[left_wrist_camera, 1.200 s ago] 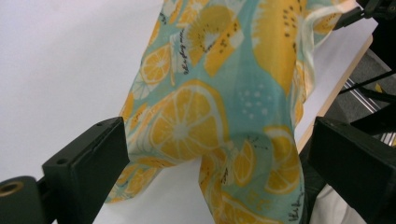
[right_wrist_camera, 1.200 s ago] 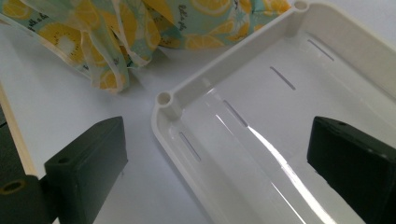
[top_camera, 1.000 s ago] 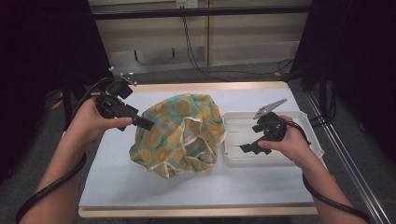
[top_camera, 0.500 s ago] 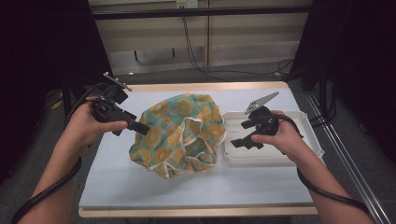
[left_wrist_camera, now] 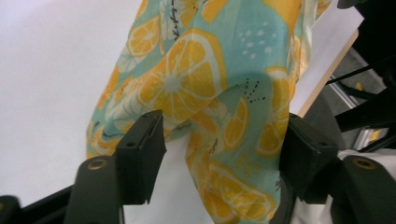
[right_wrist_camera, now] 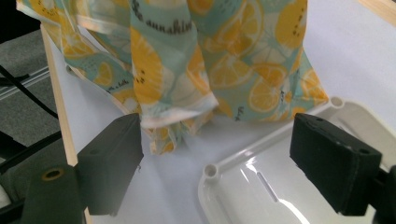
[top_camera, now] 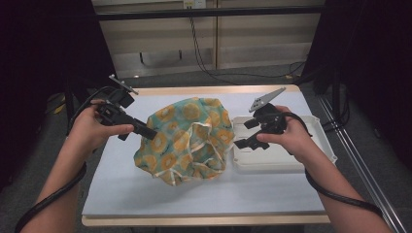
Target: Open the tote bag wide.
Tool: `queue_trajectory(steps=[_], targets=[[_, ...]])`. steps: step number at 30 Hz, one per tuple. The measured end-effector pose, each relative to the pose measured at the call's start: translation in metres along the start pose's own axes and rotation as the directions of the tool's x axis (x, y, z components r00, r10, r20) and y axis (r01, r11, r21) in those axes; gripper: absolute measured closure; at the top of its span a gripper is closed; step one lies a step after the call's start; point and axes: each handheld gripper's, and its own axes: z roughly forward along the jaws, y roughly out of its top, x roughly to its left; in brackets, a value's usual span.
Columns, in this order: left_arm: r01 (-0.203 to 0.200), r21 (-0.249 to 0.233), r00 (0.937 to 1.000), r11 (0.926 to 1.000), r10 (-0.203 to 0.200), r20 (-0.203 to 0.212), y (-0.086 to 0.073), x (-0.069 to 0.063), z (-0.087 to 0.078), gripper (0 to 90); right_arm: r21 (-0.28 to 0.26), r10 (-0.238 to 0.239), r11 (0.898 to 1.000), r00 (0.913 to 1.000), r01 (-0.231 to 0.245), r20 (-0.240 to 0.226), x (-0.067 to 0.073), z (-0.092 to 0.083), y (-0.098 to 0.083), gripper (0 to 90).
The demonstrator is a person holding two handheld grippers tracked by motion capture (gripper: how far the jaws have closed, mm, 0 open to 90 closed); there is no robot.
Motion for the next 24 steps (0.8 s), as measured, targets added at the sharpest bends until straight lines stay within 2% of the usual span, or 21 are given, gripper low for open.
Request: queue_trajectory(steps=[2,6,8,12,13,15,16,18,19,20,24], targets=[[-0.008,0.002,0.9999,1.0,0.008,-0.011,0.001,0.001,0.001,39.8,-0.022,-0.031,0.999,0.9995,0.03,-0.006,0.0,0.001,0.004,20.6],[-0.006,-0.013,0.9999,0.9999,0.006,-0.013,0.002,0.003,-0.002,45.2,-0.061,-0.033,0.998,0.9991,0.031,-0.026,0.003,0.002,0.009,26.0],[-0.012,-0.018,0.9999,0.9998,0.012,-0.011,0.003,0.004,-0.002,46.5,-0.041,-0.042,0.998,0.999,0.041,-0.017,0.003,0.003,0.012,26.0],[-0.016,-0.032,0.9999,0.9993,0.016,-0.005,0.003,0.006,-0.005,51.7,-0.003,-0.015,1.0,0.9996,0.015,-0.023,0.003,0.006,0.016,26.0],[-0.004,-0.046,1.0,0.9989,0.004,-0.007,0.003,0.006,-0.004,53.8,0.002,-0.02,1.0,0.9996,0.02,-0.019,0.004,0.007,0.017,26.8],[0.0,-0.036,1.0,0.9993,0.0,-0.004,0.003,0.007,-0.006,54.0,-0.003,-0.044,0.999,0.9989,0.044,-0.014,0.004,0.009,0.02,28.8],[0.002,-0.034,1.0,0.9994,-0.002,-0.003,0.003,0.007,-0.006,53.9,-0.012,-0.043,0.999,0.9987,0.043,-0.026,0.005,0.009,0.022,34.3],[0.01,-0.042,0.9998,0.9991,-0.011,-0.014,0.003,0.005,-0.006,54.3,-0.011,-0.041,0.999,0.9983,0.04,-0.041,0.007,0.009,0.024,35.1],[0.004,-0.041,0.9998,0.9992,-0.005,-0.018,0.003,0.006,-0.007,54.4,-0.015,-0.038,0.999,0.9984,0.038,-0.041,0.008,0.009,0.026,35.6],[-0.019,-0.031,0.9993,0.9993,0.018,-0.032,0.004,0.006,-0.007,53.3,-0.012,-0.049,0.999,0.998,0.048,-0.04,0.008,0.01,0.027,35.7],[-0.033,-0.029,0.999,0.999,0.032,-0.033,0.005,0.006,-0.007,48.1,-0.021,-0.022,1.0,0.999,0.022,-0.038,0.009,0.011,0.032,41.3]])
